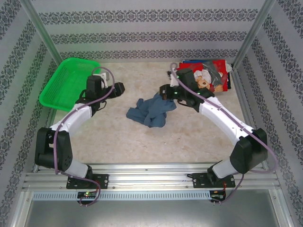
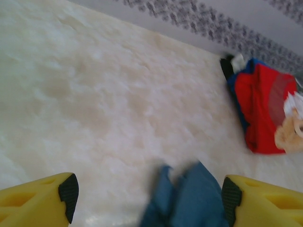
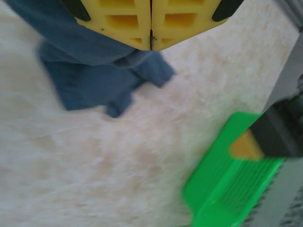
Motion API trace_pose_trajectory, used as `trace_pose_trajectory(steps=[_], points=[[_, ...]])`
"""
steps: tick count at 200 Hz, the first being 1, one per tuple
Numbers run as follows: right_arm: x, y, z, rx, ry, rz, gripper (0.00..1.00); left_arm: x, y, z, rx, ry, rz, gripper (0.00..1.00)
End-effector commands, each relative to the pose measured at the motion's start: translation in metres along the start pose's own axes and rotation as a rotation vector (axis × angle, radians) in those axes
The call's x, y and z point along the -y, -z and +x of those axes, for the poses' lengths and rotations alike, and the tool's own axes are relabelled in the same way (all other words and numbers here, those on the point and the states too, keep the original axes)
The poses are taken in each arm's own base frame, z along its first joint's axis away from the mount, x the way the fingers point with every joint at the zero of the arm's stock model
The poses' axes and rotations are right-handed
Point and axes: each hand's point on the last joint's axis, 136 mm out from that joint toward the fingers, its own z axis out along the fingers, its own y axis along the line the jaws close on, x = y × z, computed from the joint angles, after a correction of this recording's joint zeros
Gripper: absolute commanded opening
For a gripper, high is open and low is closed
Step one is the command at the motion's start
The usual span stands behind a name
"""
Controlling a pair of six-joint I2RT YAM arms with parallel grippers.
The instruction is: Fold and stack the t-shirts
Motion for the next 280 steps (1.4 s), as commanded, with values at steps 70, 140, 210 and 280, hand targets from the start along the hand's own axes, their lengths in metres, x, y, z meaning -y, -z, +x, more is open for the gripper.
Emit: trace_pose_trajectory(steps=[70,140,210,280], points=[[0.141,0.026,0.079,-0.105,-0.232,0.225,0.52,0.067,-0.048,0.107,-0.212,-0.321,0.105,0.84],[0.100,0.075,0.102,-0.018,-0.099,0.254,0.86,0.093,-0.052,0.135,-0.315,-0.476,0.137,0.84],[0.087,0.078,0.143,-0.040,-0.086,0.165,0.98,0.084,-0.055,0.172,-0.479,-0.504,0.139,0.67],[0.087,0.080,0.147,-0.043,-0.073,0.166,0.98,0.088,-0.066,0.191,-0.558,-0.480,0.144,0.55]])
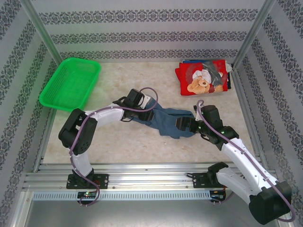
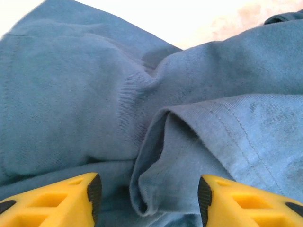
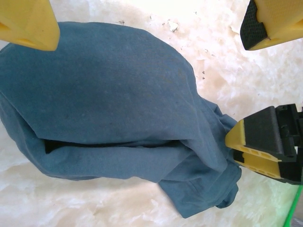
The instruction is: Fold and stack the t-shirts
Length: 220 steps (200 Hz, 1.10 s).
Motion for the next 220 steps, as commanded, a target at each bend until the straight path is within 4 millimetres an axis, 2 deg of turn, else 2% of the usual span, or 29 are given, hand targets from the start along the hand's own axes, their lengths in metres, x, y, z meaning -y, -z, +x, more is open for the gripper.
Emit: trace_pose_trajectory(steps=[1,66,102,118,136,145,166,194,206,220], points=[[-0.002,0.002,0.003,-0.001,0.022,-0.005,0.98,0.006,-0.003,0.011,-0.056,0.000,0.012,0.55],[0.001,0.001,0.004,0.007,0.015,0.001,0.98,0.026,-0.002,0.006,-0.053,-0.011,0.073,0.45],[0.001,0.004,0.004,0.014,0.018,0.001,0.98,0.027,-0.009,0.019,-0.114,-0.007,0.075,0.31],[0.001,0.005,0.004,0.019,0.017,-0.001,0.98,0.028,-0.006,0.019,-0.112,-0.002,0.080,0.23],[0.000,0.004,0.003,0.020,0.015,-0.005,0.98,0.036,0.006,0.003,-0.070,0.001,0.104,0.06],[0.000,0.004,0.003,0.019,0.014,-0.009,0.98,0.042,0.013,-0.008,-0.046,-0.001,0.119,0.02],[-0.001,0.004,0.003,0.021,0.012,-0.014,0.98,0.051,0.027,-0.028,-0.011,-0.014,0.143,0.00],[-0.002,0.008,0.002,0.032,0.011,-0.018,0.98,0.053,0.037,-0.041,0.012,-0.027,0.130,0.00],[-0.003,0.008,0.003,0.033,0.007,-0.029,0.98,0.058,0.050,-0.056,0.060,-0.024,0.139,0.00],[-0.012,0.007,0.005,0.028,0.003,-0.078,0.98,0.069,0.074,-0.085,0.140,-0.030,0.164,0.00]])
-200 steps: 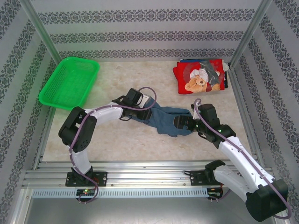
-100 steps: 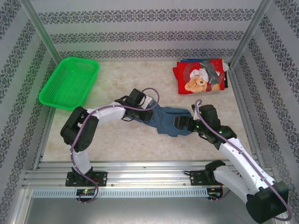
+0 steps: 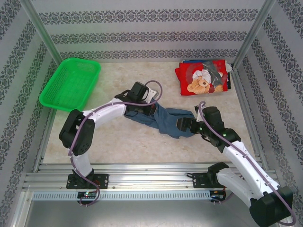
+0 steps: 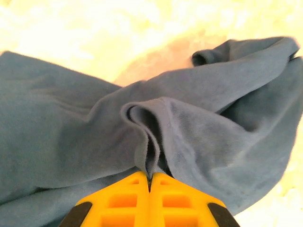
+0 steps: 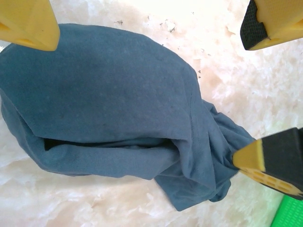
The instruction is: Fold and stack the t-shirts
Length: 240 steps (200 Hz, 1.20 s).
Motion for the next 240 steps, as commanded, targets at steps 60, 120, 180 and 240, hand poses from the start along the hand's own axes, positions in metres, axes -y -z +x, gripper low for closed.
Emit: trace_pose_trajectory(steps=[60,120,180,240], points=[[-0.051,-0.017,0.036,-0.094,0.012,-0.225,0.98,0.070,0.194,-0.180,0.513,-0.185,-0.093,0.00],[-0.064,-0.068,0.019,-0.090,0.025,-0.150,0.98,0.073,0.255,-0.214,0.551,-0.286,-0.249,0.00],[-0.087,-0.107,-0.057,0.039,0.034,-0.084,0.97,0.063,0.283,-0.202,0.543,-0.333,-0.414,0.00],[-0.111,-0.104,-0.093,0.084,0.005,-0.165,0.96,0.134,0.270,-0.201,0.589,-0.435,-0.279,0.00]])
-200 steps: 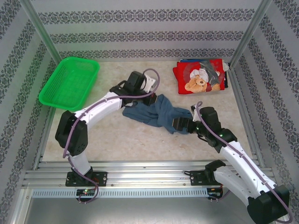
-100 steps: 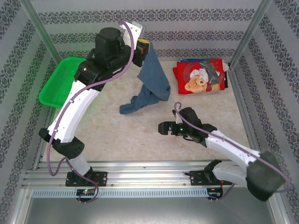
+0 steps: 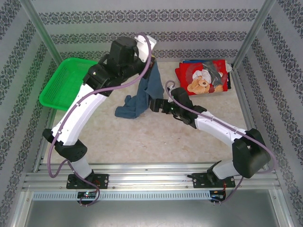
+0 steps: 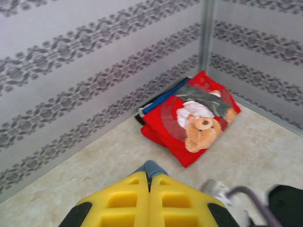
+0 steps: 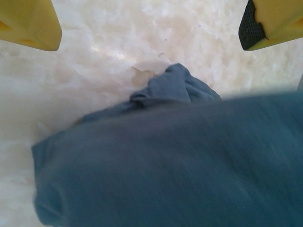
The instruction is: Fold and stack the t-shirts
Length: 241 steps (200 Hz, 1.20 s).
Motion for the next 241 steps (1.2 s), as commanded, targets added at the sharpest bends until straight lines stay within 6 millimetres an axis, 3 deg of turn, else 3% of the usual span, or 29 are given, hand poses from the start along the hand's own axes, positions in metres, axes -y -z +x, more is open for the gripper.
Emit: trace_pose_trajectory(steps=[1,18,43,92,119,137,168,188,217,241], points=[[-0.005,0.005,-0.025,0.059,-0.023,-0.011,0.96,0.020,0.018,-0.023,0.078,-0.045,0.017,0.00],[0.012,0.016,-0.050,0.129,-0.084,0.018,0.96,0.024,0.020,-0.022,0.069,-0.064,-0.013,0.00],[0.024,0.040,-0.102,0.248,-0.120,0.060,0.96,0.028,0.023,-0.016,0.043,-0.074,-0.025,0.00],[0.008,0.043,-0.193,0.334,-0.124,0.040,0.97,0.034,0.050,-0.024,0.055,-0.091,-0.021,0.00],[-0.029,0.014,-0.220,0.248,-0.132,-0.117,0.97,0.026,0.063,-0.025,0.065,-0.070,-0.038,0.00],[-0.042,-0.013,-0.217,0.167,-0.119,-0.151,0.98,0.003,0.065,-0.011,0.015,-0.056,-0.125,0.00],[-0.049,-0.049,-0.187,0.005,-0.097,-0.194,0.98,-0.085,0.072,0.047,-0.105,0.143,-0.349,0.00],[-0.046,-0.057,-0.170,-0.019,-0.087,-0.206,0.98,-0.130,0.091,0.083,-0.068,0.361,-0.382,0.00],[-0.034,-0.047,-0.140,-0.051,-0.067,-0.211,0.98,-0.142,0.111,0.100,-0.050,0.421,-0.391,0.00],[-0.017,-0.038,-0.089,-0.108,-0.049,-0.184,0.98,-0.143,0.103,0.116,-0.082,0.446,-0.378,0.00]])
